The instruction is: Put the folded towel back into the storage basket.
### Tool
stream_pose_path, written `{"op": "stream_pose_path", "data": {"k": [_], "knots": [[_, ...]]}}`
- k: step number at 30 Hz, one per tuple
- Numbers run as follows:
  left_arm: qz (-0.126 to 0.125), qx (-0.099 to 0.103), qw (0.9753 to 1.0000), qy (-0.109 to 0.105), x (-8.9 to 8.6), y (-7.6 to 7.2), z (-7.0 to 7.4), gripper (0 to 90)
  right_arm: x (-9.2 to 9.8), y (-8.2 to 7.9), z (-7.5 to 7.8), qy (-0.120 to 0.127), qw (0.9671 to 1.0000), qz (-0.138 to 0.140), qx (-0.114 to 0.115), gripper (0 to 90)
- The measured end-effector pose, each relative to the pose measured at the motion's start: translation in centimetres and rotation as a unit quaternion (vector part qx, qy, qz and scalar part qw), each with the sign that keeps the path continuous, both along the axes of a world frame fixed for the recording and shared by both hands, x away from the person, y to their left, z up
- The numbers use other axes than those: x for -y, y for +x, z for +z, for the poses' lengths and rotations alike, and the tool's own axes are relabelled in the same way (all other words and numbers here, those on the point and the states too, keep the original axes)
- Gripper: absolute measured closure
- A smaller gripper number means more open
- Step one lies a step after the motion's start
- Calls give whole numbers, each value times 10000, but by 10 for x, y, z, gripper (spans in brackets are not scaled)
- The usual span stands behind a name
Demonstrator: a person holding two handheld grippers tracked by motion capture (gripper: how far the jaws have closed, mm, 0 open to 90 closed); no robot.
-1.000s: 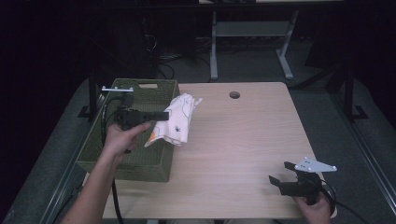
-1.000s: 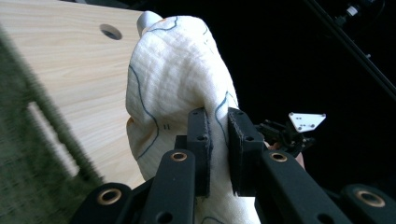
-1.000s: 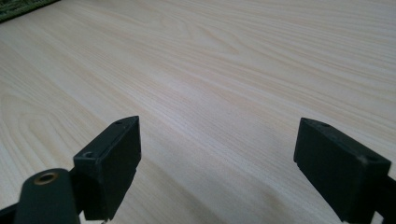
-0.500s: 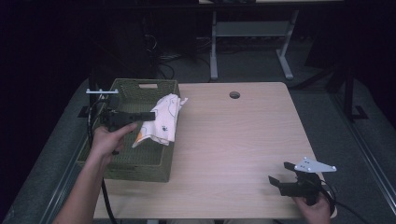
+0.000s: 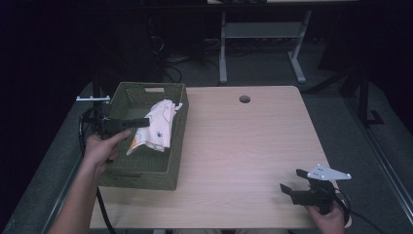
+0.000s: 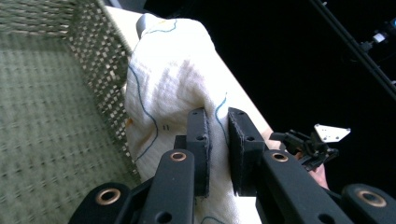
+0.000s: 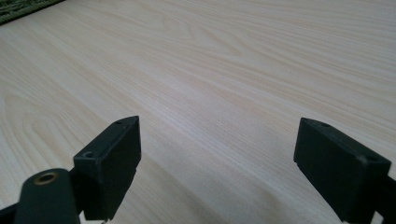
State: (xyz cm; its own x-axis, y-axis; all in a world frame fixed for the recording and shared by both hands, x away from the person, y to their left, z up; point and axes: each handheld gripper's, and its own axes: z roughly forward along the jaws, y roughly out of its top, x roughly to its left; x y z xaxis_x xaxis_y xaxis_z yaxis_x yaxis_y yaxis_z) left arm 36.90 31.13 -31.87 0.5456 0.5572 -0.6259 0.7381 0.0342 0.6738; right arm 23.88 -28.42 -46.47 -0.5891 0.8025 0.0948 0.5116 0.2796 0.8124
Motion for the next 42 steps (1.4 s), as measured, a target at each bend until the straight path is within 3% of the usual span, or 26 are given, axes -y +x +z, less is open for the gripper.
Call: {"op": "stream_pose_path", "data": {"k": [22, 42], "knots": [[384, -223, 9986, 273, -36, 7, -20, 806, -1, 2, -1, -16, 10000, 45, -26, 145], [283, -362, 9963, 728, -37, 24, -35, 802, 0, 6, -4, -10, 10000, -7, -88, 145]]}}
